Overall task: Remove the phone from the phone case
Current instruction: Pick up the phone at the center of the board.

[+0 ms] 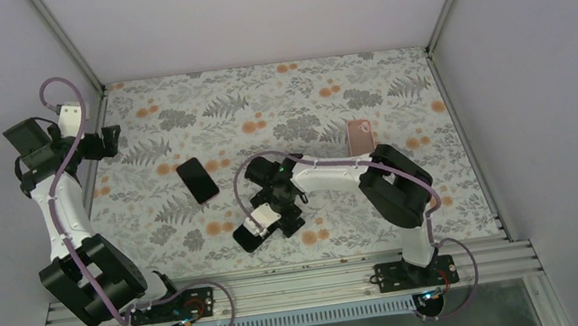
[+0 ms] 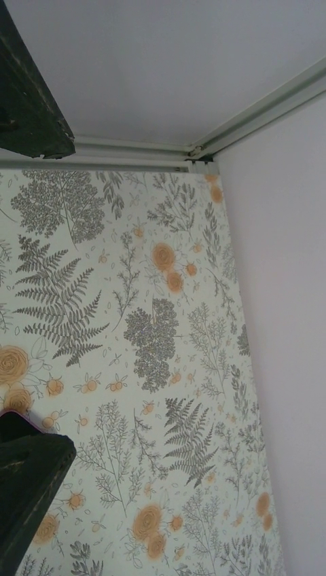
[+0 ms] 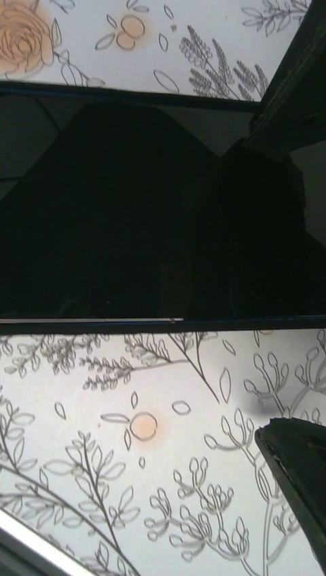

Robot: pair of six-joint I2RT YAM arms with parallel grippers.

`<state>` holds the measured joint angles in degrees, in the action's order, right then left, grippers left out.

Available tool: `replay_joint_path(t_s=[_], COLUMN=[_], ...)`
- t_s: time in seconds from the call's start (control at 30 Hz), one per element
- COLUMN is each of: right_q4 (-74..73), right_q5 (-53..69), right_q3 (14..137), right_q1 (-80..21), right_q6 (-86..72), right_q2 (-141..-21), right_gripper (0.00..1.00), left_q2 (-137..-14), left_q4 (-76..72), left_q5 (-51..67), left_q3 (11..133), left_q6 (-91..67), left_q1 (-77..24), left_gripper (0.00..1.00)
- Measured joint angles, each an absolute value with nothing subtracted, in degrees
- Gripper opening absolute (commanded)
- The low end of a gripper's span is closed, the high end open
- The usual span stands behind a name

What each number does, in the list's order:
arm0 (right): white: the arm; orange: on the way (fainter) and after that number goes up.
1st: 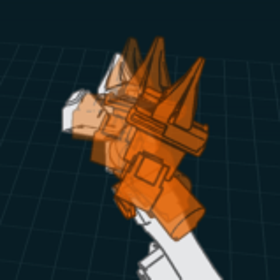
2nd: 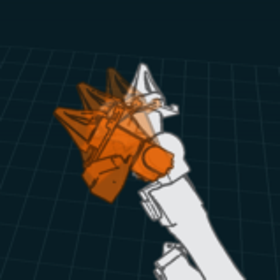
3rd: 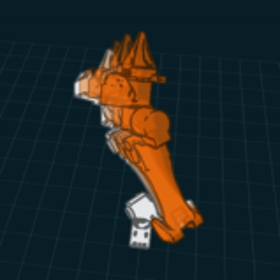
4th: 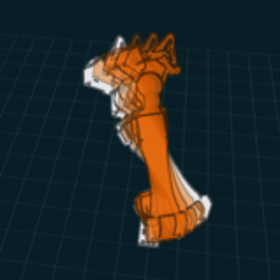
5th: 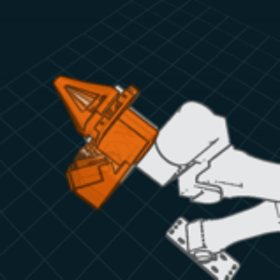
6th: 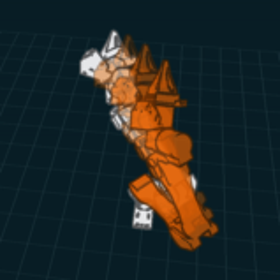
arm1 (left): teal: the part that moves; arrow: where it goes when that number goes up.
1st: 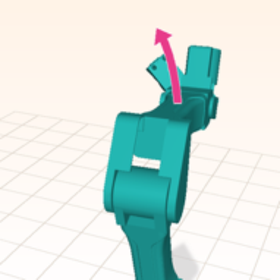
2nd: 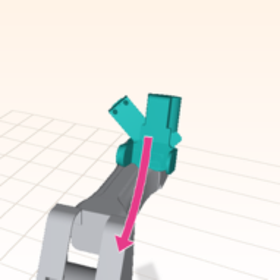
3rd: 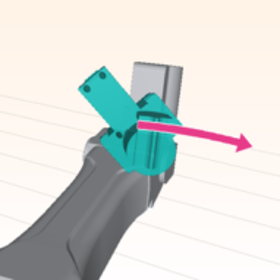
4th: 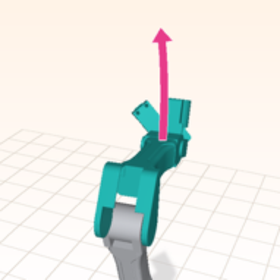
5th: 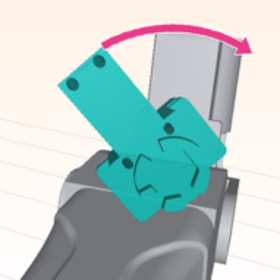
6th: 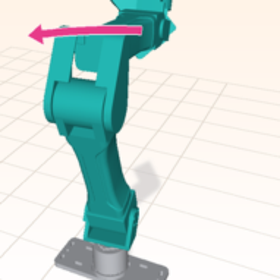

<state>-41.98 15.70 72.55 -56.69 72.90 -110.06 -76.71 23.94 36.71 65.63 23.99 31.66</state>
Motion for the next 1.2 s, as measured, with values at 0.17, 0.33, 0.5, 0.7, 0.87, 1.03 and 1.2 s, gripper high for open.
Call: replay_joint_path(t_s=[0.17,0.33,0.5,0.7,0.87,1.03,1.2], right_q4=[-41.45,-41.12,-40.99,-41.45,-41.41,-42.76,-43.83], right_q5=[15.68,15.75,15.73,15.73,15.81,15.88,15.9], right_q3=[74.28,75.99,76.36,77.93,79.15,81.6,82.78], right_q1=[-56.69,-56.69,-56.69,-56.53,-56.16,-56.01,-55.51], right_q6=[72.64,72.53,72.55,72.6,72.88,73.32,73.58], right_q2=[-111.31,-112.2,-112.25,-114.39,-115.68,-117.34,-118.15], right_gripper=[1.0,1.0,1.0,1.0,1.0,1.0,1.0], left_q2=[-76.71,-76.69,-76.62,-76.58,-76.42,-76.38,-76.38], left_q4=[22.92,22.39,22.33,21.82,21.69,21.71,21.69], left_q5=[36.69,36.67,36.64,36.67,36.67,36.67,36.69], left_q3=[64.69,63.4,62.59,62.43,61.87,61.56,61.56], left_q6=[24.01,24.36,24.73,24.86,25.17,25.93,26.24], left_q1=[31.66,31.66,31.66,31.66,31.66,31.66,31.66], left_gripper=[1.0,1.0,1.0,1.0,1.0,1.0,1.0])
